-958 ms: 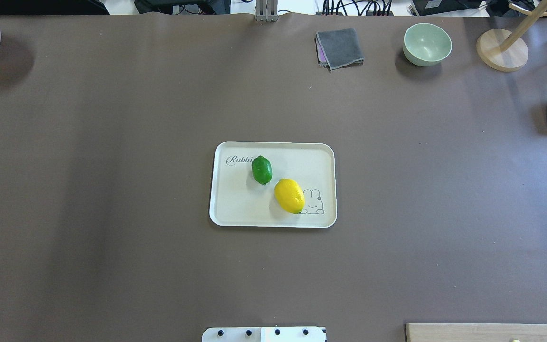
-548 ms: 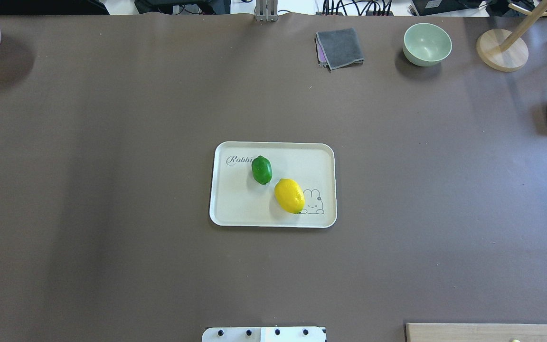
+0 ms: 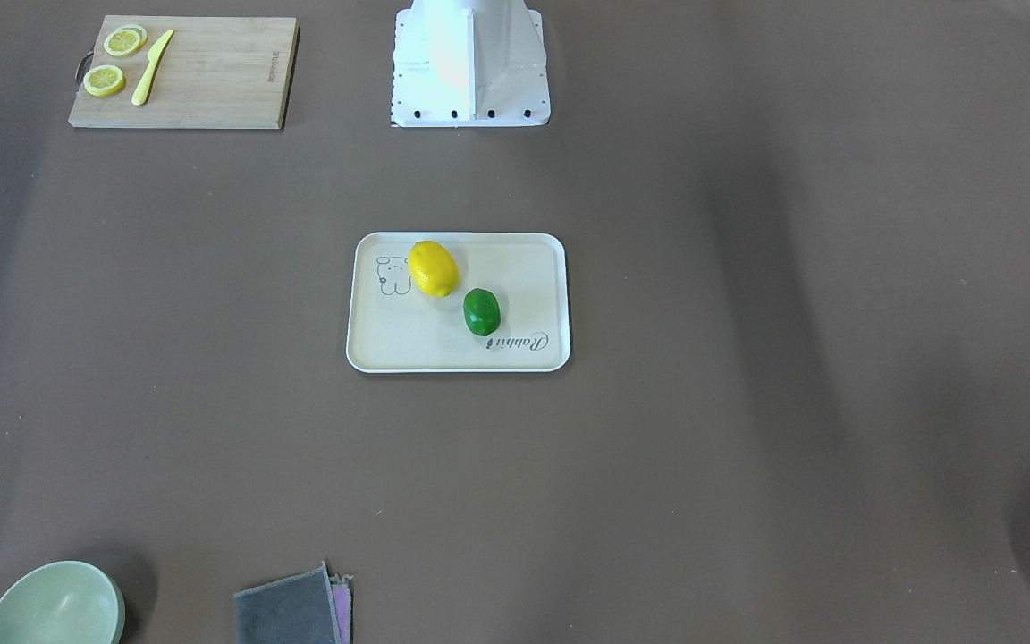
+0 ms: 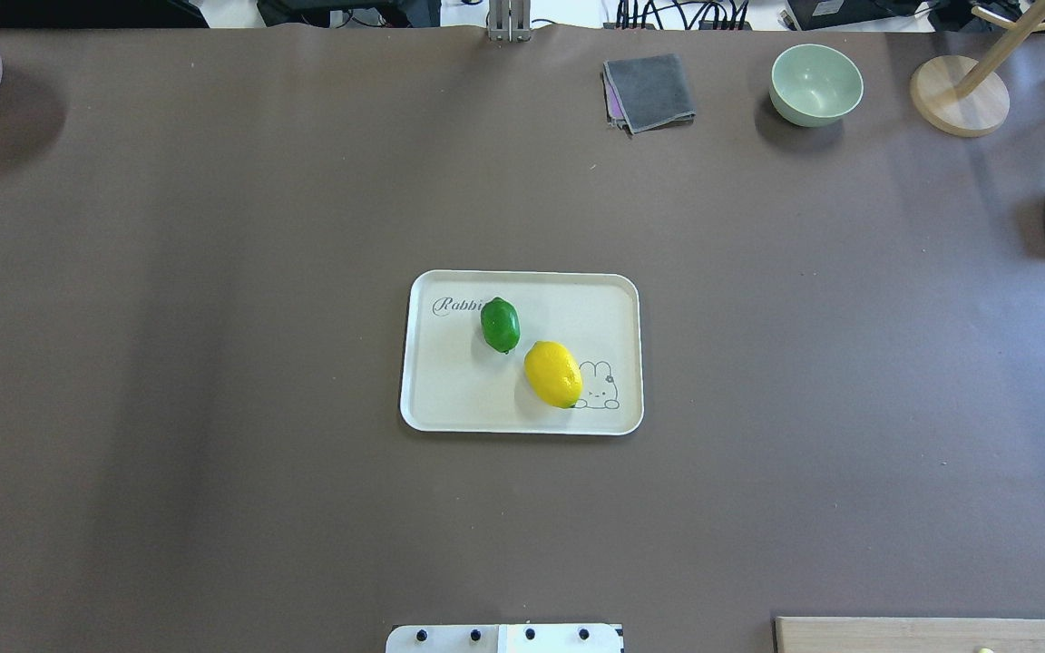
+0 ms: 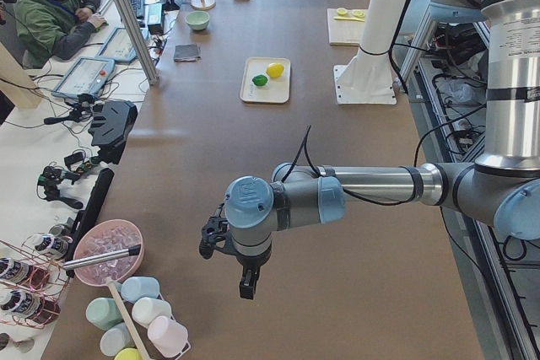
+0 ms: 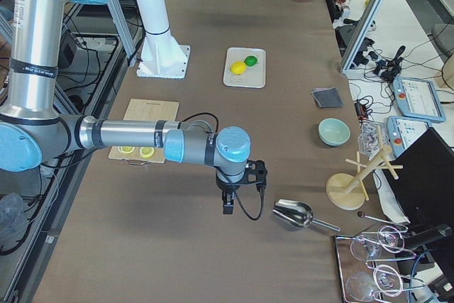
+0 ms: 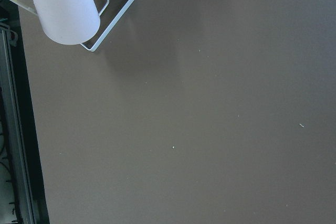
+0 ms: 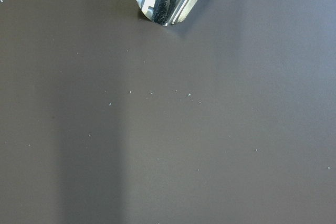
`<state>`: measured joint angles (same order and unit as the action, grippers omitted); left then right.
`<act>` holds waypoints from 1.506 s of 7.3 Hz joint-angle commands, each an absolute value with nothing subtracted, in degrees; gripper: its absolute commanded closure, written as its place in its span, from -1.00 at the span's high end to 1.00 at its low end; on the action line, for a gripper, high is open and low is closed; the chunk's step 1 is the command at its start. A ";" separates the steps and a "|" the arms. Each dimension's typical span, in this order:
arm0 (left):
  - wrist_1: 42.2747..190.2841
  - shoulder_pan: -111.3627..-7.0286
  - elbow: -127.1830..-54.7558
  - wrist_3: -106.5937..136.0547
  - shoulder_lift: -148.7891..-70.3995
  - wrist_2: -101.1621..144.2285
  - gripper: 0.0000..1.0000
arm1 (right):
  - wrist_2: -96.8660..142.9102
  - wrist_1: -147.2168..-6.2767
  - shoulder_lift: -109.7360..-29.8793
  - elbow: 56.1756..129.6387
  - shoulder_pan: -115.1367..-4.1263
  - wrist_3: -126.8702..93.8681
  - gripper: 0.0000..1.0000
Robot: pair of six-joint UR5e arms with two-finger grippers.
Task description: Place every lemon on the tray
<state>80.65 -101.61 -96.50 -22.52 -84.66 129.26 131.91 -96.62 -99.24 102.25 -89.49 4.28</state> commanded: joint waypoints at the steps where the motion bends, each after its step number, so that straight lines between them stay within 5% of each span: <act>1: 80.95 -101.51 -96.77 -22.94 -84.46 129.20 0.95 | 131.83 -97.03 -99.05 102.22 -89.21 4.22 1.00; 11: 91.58 -91.76 -100.63 -3.52 -81.48 136.03 0.95 | 132.36 -96.94 -99.32 102.39 -88.60 4.22 1.00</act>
